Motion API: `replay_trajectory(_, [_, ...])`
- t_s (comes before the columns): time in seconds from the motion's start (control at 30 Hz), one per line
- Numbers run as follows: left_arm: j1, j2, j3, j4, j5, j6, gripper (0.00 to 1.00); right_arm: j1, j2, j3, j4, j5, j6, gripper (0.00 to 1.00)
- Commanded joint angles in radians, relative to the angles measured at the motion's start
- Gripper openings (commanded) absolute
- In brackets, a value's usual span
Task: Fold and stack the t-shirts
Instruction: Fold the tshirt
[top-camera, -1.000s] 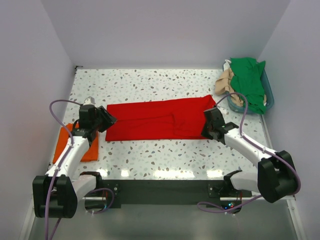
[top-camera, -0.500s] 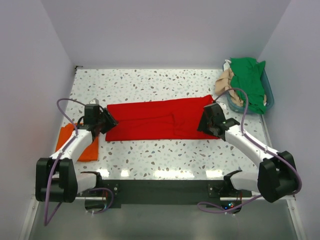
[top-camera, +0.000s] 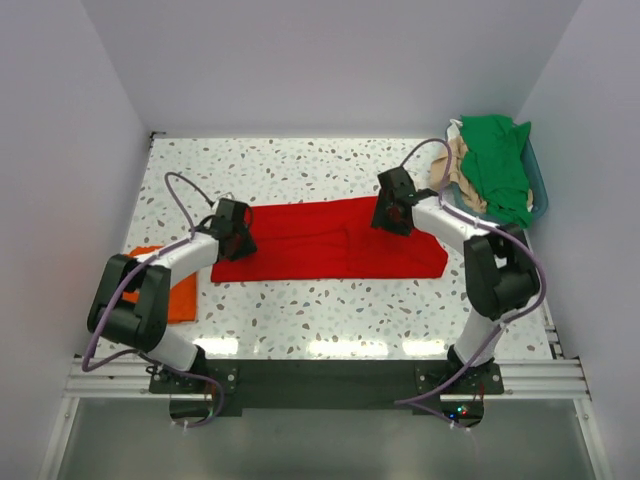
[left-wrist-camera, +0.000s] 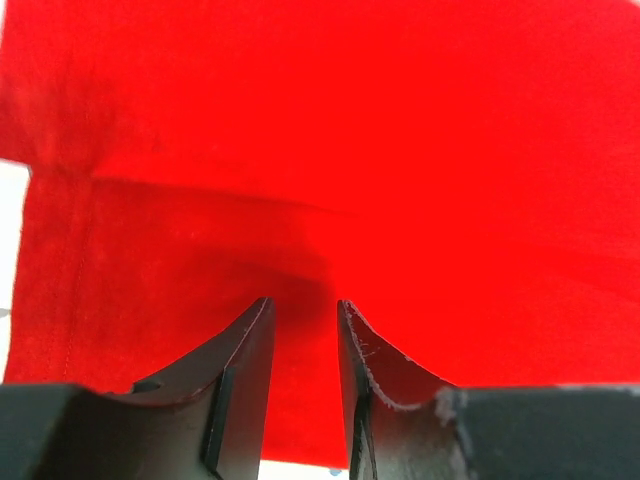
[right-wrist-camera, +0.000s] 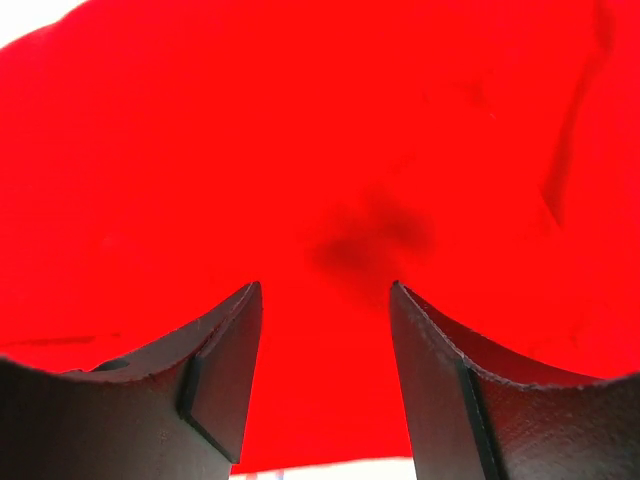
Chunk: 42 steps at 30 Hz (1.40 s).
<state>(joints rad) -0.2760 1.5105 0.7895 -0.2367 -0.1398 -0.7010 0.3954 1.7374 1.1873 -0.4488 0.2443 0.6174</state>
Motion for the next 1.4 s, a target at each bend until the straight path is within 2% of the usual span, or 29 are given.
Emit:
replay_trajectory(0.0, [-0.032,0.039,0.017,-0.013,-0.107,-0.029,0.36,-0.012,0.065,0.102,0.004,0.003,-0.024,0.57])
replay_trajectory(0.27, [-0.094,0.022,-0.096,0.02,-0.119,-0.087,0.32,-0.027,0.313,0.253,-0.014,-0.042,-0.077,0.57])
replay_trajectory(0.57, [-0.153,-0.16,-0.254,0.014,-0.052,-0.192,0.29,-0.026,0.516,0.518,-0.047,-0.134,-0.169,0.58])
replay_trajectory(0.67, [-0.212,-0.222,-0.311,0.019,-0.005,-0.265,0.29,-0.02,0.576,0.642,-0.047,-0.198,-0.226,0.59])
replay_trajectory(0.77, [-0.317,-0.246,-0.361,0.057,0.016,-0.376,0.29,-0.003,0.668,0.78,-0.077,-0.238,-0.284,0.59])
replay_trajectory(0.8, [-0.388,-0.243,-0.378,0.092,0.023,-0.406,0.29,0.003,0.716,0.814,-0.093,-0.243,-0.312,0.61])
replay_trajectory(0.87, [-0.461,-0.225,-0.384,0.137,0.023,-0.494,0.29,0.025,0.764,0.924,-0.119,-0.243,-0.343,0.61])
replay_trajectory(0.9, [-0.532,-0.19,-0.377,0.175,0.02,-0.521,0.29,0.036,0.813,0.96,-0.142,-0.243,-0.375,0.61])
replay_trajectory(1.0, [-0.632,-0.08,-0.319,0.264,0.026,-0.589,0.29,0.071,0.87,1.08,-0.174,-0.241,-0.45,0.65])
replay_trajectory(1.1, [-0.683,0.046,-0.239,0.345,0.067,-0.604,0.29,0.097,0.904,1.126,-0.148,-0.243,-0.511,0.7])
replay_trajectory(1.27, [-0.707,0.194,-0.138,0.428,0.129,-0.591,0.29,0.109,0.938,1.147,-0.088,-0.264,-0.579,0.75])
replay_trajectory(1.37, [-0.707,0.247,-0.108,0.497,0.18,-0.586,0.3,0.111,0.994,1.279,-0.151,-0.284,-0.604,0.77])
